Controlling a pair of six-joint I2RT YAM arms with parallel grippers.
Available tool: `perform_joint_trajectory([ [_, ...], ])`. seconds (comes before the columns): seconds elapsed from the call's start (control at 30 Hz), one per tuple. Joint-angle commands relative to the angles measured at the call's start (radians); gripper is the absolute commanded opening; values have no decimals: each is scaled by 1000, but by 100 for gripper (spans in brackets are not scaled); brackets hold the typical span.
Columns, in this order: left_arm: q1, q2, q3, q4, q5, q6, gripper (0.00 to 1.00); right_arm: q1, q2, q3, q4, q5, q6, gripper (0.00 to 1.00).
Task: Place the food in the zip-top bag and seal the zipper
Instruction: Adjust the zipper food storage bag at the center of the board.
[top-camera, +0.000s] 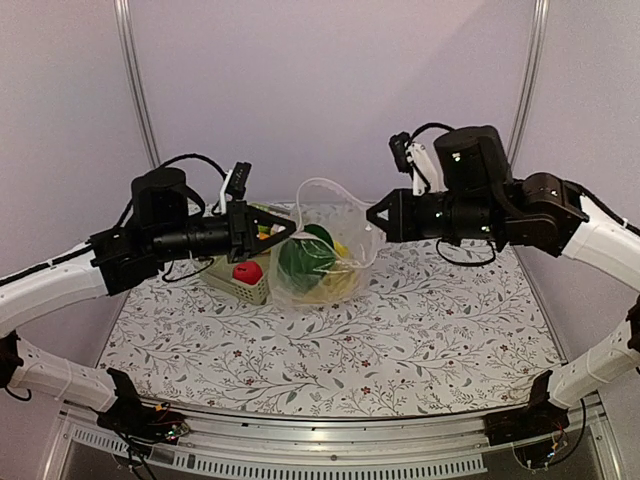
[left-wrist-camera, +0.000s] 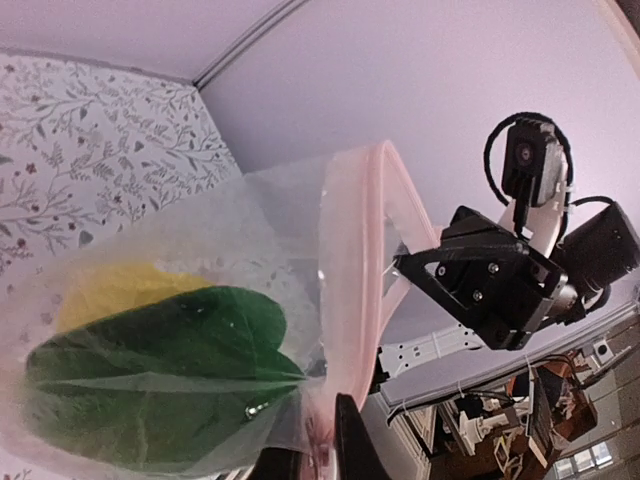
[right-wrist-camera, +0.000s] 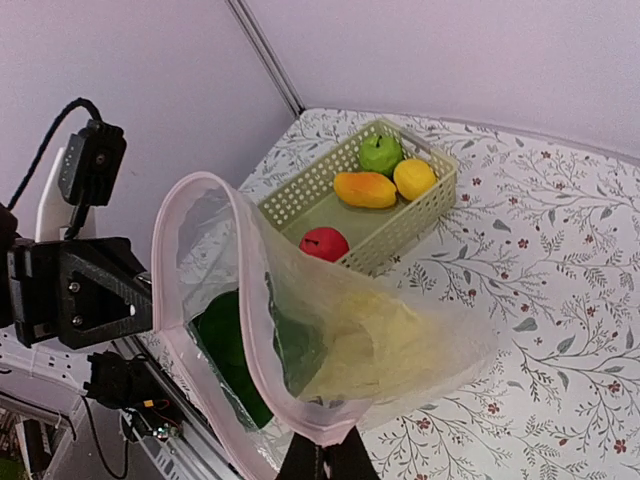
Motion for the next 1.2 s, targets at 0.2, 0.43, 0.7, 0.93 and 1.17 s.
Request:
perform_joint_trajectory([
  [0.2, 82, -21, 98, -42, 57, 43, 0, -4, -165, 108, -94, 11, -125, 0],
  [0.43, 79, 15, 11, 33, 189, -1, 0, -3, -141, -9, -123, 66, -60, 0],
  [0.7, 77, 30, -43, 39, 236, 28, 2, -3, -122, -137, -125, 76, 54, 7],
  [0.93, 77, 4, 5, -87, 199, 122, 9, -3, -143, -103, -152, 48, 33, 40],
  [1.17, 77, -6, 25, -98, 210, 128, 5, 68, -114, 86, -282, 94, -73, 54],
])
